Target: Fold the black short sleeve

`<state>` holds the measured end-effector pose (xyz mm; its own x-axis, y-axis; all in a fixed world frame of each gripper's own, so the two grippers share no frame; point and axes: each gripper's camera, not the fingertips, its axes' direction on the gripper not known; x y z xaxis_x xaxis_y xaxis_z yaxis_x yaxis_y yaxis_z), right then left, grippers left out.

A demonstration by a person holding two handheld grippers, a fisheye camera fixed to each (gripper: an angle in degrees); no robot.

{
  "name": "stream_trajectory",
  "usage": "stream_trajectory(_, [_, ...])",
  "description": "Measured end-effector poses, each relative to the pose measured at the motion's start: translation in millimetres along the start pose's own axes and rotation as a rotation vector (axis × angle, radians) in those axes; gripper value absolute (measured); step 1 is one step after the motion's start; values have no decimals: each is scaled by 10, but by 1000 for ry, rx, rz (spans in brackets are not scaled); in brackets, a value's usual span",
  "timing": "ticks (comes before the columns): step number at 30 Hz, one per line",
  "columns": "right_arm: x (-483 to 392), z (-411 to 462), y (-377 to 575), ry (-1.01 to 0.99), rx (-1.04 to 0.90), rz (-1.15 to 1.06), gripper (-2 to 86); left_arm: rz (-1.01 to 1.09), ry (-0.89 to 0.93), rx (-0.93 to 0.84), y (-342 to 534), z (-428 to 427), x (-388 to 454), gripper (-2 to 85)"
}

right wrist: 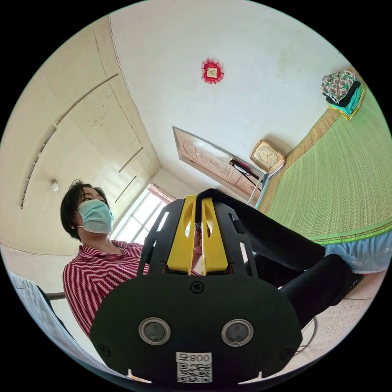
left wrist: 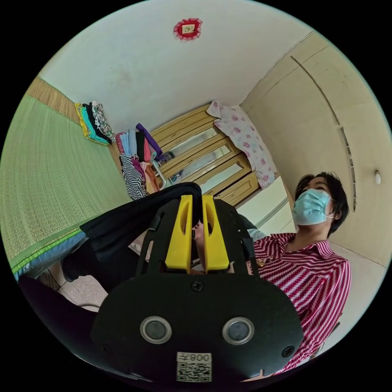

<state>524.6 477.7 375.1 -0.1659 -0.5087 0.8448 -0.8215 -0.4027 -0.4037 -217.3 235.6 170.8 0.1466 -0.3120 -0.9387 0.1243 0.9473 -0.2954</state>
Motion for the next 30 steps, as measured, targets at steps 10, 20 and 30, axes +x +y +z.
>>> stream_trajectory(10, [652,-288,-278,20,63,81,14,-105,19,-23,-828,289,-885,39])
stream_trajectory(20, [1201,-416,-453,34,66,148,15,-181,31,12,-1524,381,-1660,37])
stream_trajectory(30, [1393,-508,-248,48,56,168,14,-236,53,35,-1973,450,-2158,34])
